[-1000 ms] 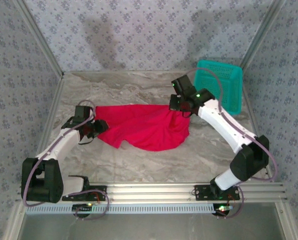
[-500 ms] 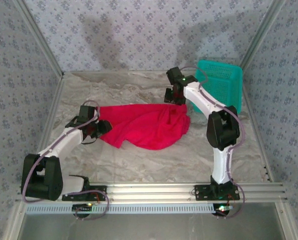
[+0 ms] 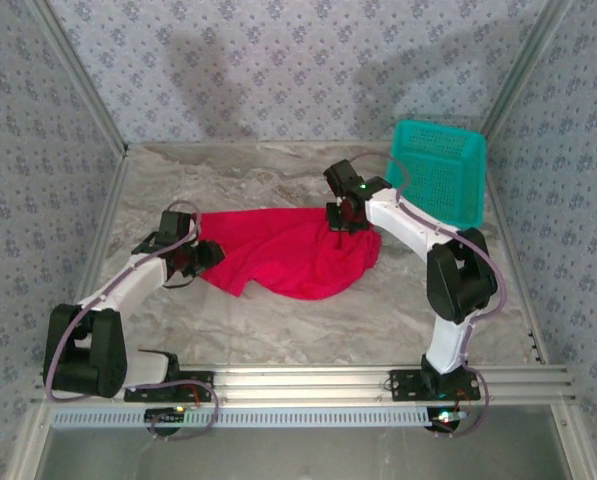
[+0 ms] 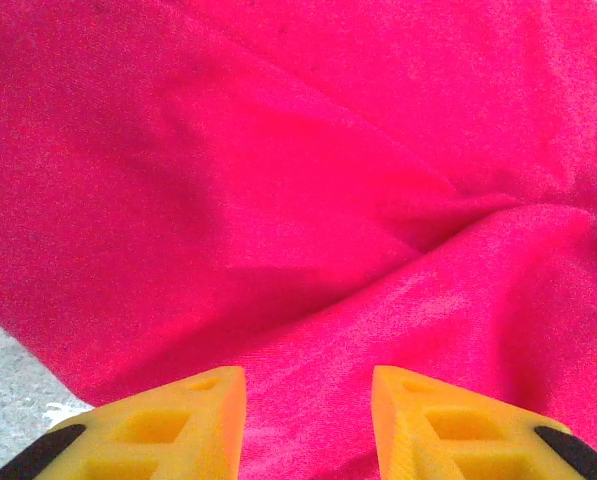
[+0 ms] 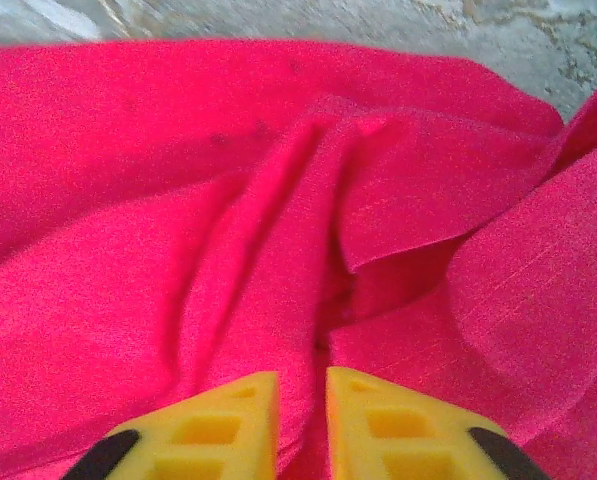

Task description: Fold the inside-out t-shirt

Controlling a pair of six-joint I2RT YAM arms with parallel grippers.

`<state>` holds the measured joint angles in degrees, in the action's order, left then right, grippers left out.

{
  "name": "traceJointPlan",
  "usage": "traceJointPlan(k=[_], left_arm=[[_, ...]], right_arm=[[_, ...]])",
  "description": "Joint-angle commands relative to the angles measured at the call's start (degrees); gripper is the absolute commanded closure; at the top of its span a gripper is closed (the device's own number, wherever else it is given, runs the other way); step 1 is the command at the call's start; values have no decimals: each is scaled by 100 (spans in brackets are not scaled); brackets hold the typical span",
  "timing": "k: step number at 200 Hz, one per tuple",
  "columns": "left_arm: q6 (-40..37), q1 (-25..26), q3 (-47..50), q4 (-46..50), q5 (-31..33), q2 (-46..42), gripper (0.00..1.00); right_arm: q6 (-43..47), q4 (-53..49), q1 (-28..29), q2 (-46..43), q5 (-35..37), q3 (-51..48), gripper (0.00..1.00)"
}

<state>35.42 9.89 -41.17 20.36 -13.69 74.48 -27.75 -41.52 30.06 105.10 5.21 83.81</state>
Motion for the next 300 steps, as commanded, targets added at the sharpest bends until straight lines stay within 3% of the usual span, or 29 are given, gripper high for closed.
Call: traceJointPlan(k=[1, 18, 46, 74, 88, 130, 162, 175, 195, 227, 239, 254, 268, 274, 284, 300], left_arm=[[8, 35, -23, -15, 16, 11, 63], [-1, 39, -23, 3, 23, 2, 63], [-2, 39, -32, 23, 26, 3, 63], [0, 41, -66, 35, 41, -3, 63], [0, 44, -91, 38, 47, 20, 63], [9, 39, -146, -51, 53, 192, 63], [-60, 31, -155, -179, 225, 601, 65], [-96, -2, -148, -220, 300, 791, 66], [-121, -31, -137, -284, 341, 1017, 67], [-141, -31, -129, -324, 323, 1151, 68], [-141, -31, -128, -322, 315, 1142, 67], [-128, -31, -137, -343, 274, 1139, 67], [-114, -31, -146, -340, 227, 1137, 67], [-106, -30, -146, -340, 212, 1124, 68], [-105, -27, -146, -335, 194, 1097, 67], [-114, -31, -146, -305, 200, 1052, 67]], right_arm=[[200, 53, -42, 193, 201, -119, 69], [272, 54, -69, 349, 235, -111, 61], [292, 139, -101, 565, 208, -153, 61], [260, 84, -97, 428, 257, -141, 90], [270, -1, -67, 178, 309, -104, 97], [357, -403, 83, -842, 164, 27, 100], [314, -710, 97, -1596, -500, 185, 100], [222, -859, 98, -1894, -762, 231, 95], [185, -1130, 67, -2219, -1800, 387, 70], [-236, -356, -87, -2828, -3191, 103, 54], [-336, -119, -138, -2940, -3278, -48, 46], [-300, -124, -177, -2890, -2951, -234, 45], [-98, -225, -146, -2692, -2257, -420, 52], [-6, -272, -82, -2579, -1944, -502, 59], [128, -328, 51, -2367, -1456, -604, 81], [282, -260, 278, -1983, -1080, -793, 92]])
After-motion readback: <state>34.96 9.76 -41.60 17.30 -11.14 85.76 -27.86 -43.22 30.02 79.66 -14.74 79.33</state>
